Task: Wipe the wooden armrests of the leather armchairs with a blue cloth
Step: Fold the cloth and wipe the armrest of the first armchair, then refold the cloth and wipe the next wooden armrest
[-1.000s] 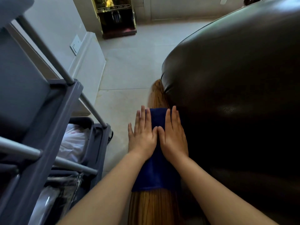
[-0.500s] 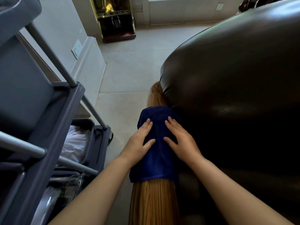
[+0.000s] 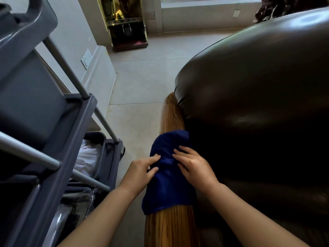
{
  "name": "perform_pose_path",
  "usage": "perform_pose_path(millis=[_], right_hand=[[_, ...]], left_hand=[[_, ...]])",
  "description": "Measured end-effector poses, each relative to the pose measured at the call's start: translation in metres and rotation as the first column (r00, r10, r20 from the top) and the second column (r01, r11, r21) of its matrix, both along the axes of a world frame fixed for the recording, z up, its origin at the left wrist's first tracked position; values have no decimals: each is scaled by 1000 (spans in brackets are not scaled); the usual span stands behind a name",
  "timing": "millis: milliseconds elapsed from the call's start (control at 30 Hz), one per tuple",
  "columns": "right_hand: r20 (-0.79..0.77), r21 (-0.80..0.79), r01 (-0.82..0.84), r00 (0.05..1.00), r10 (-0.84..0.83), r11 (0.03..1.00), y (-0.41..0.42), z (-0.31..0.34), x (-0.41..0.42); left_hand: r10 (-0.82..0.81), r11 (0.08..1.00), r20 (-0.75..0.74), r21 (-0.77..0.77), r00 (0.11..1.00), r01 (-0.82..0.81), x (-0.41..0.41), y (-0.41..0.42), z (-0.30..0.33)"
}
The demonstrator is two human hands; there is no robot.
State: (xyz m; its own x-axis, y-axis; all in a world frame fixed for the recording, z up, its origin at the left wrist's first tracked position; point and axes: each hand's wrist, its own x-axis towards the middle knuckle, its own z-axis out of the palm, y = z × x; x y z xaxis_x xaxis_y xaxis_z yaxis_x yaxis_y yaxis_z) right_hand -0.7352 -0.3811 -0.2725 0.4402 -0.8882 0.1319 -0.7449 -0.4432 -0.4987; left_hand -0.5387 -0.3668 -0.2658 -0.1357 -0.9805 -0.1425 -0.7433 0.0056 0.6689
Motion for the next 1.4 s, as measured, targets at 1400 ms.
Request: perform_pose_path(millis=[1400], right_hand=[[-77, 90, 250, 967, -243, 964, 305, 542, -325]], left_hand=[[-637, 758, 159, -45, 754, 651, -296, 224, 540]])
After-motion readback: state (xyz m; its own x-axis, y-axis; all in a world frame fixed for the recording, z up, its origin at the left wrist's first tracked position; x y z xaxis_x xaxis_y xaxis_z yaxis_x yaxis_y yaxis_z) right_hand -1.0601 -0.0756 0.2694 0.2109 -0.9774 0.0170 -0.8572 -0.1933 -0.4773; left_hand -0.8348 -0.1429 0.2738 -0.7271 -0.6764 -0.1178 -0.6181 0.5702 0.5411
